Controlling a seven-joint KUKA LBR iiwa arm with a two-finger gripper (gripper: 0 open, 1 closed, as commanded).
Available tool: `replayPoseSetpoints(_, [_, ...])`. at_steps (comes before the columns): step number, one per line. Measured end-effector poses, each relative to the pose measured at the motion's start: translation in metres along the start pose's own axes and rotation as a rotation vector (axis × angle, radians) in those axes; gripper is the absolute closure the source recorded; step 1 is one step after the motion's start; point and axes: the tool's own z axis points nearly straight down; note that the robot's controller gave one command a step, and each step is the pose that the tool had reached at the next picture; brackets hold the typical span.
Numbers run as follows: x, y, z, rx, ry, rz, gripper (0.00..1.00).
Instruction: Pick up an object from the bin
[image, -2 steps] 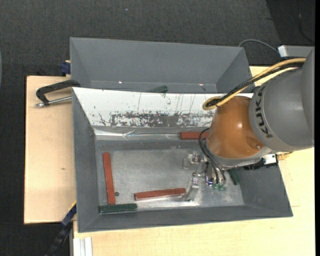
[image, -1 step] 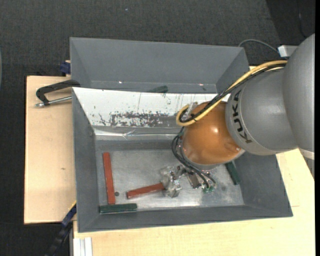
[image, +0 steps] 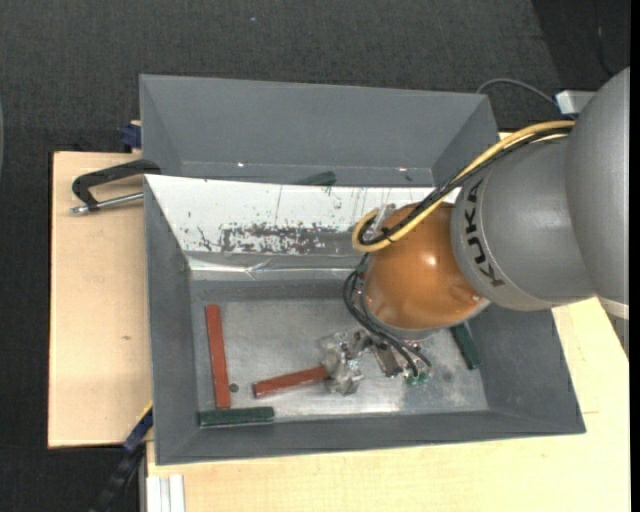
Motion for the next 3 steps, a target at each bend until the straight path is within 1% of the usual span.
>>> replayPoseSetpoints(1, [0.0, -0.001, -0.062, 0.0, 0.004, 0.008, 1.0])
replayPoseSetpoints(2, [-0.024, -0.006, -0.091, 0.002, -0.008, -0.015, 1.0])
replayPoseSetpoints(3, [-0.013, -0.002, -0.132, 0.0, 0.001, 0.068, 1.0])
